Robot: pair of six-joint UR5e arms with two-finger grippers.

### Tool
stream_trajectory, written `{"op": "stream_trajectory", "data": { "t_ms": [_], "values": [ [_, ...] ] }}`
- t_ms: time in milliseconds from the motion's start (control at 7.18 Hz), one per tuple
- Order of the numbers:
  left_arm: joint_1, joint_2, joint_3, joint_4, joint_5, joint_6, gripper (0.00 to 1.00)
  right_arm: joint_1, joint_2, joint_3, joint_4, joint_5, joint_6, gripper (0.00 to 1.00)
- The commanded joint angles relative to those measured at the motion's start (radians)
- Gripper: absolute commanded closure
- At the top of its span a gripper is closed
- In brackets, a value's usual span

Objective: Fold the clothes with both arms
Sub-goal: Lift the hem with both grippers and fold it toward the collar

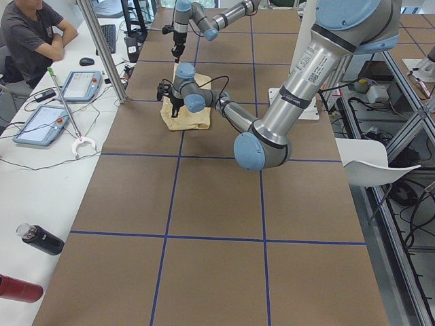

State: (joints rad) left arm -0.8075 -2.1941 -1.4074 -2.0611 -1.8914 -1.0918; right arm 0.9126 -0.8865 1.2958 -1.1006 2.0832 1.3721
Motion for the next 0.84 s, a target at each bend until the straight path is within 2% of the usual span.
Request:
{"op": "stream_trajectory", "data": {
  "t_ms": [0, 696],
  "values": [
    [-0.001, -0.013, 0.039, -0.056, 0.000, -0.020, 1.00, -0.006, 0.030, -0.052, 0.017, -0.005, 0.001, 1.00],
    [0.005, -0.053, 0.031, -0.054, -0.005, -0.066, 1.00, -0.037, 0.054, -0.059, 0.068, -0.005, 0.001, 1.00]
  ]
}}
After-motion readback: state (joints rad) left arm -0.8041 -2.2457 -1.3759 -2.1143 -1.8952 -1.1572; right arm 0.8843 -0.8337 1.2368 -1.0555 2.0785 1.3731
